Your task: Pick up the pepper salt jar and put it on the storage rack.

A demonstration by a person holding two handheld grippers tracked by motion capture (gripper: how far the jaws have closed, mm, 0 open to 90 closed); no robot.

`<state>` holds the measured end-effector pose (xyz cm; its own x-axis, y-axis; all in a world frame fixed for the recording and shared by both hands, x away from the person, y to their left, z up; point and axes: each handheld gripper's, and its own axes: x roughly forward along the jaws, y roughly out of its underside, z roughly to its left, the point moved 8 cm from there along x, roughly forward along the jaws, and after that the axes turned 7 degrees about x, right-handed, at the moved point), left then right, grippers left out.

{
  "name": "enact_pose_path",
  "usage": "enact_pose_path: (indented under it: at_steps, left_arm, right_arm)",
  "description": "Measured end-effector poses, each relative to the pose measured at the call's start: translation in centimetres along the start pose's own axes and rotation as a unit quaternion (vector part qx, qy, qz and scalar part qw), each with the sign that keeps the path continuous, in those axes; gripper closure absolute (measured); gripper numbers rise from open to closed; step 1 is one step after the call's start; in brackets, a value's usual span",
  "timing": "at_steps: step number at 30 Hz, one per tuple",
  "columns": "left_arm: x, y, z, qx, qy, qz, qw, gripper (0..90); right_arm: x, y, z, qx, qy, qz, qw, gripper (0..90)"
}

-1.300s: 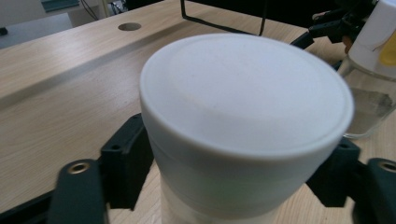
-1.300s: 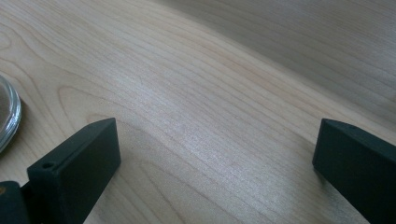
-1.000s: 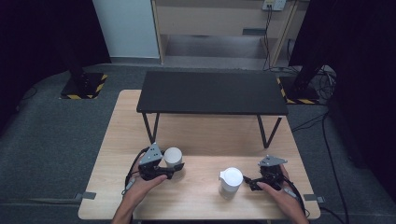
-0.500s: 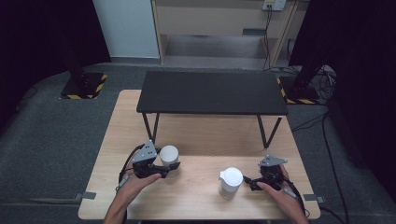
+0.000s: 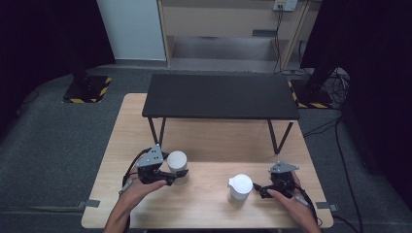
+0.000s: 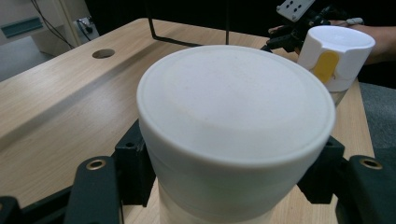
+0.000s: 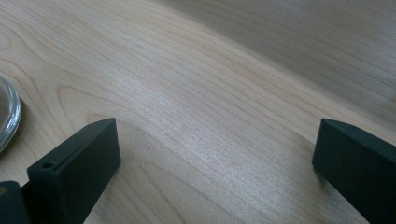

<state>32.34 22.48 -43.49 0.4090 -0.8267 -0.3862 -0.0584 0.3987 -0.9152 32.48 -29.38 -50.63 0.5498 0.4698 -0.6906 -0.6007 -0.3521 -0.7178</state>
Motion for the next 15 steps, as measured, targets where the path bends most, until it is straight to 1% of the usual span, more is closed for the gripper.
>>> enact_pose_path:
  at_steps: [2, 5, 9, 11, 15]
  left_arm:
    - [0.1, -0.2, 0.1, 0.001, 0.006, 0.0, 1.0, 33.2]
    - [0.2, -0.5, 0.2, 0.01, 0.011, 0.002, 0.9999, 33.1]
    - [0.1, -1.0, 0.4, 0.011, 0.022, -0.005, 0.9997, 33.1]
    - [0.0, -1.3, 0.3, 0.012, 0.023, -0.007, 0.9997, 33.1]
    - [-0.1, -2.3, 0.3, 0.019, 0.02, 0.001, 0.9996, 33.1]
  right_arm:
    - [0.0, 0.0, 0.0, 0.0, 0.001, 0.0, 1.0, 1.8]
    - [0.0, 0.0, 0.0, 0.0, 0.001, 0.0, 1.0, 1.8]
    - [0.0, 0.0, 0.0, 0.0, 0.001, 0.0, 1.0, 2.0]
    - [0.0, 0.0, 0.1, 0.001, 0.002, -0.001, 1.0, 2.2]
    - [-0.1, 0.1, 0.1, 0.002, 0.004, -0.001, 1.0, 2.5]
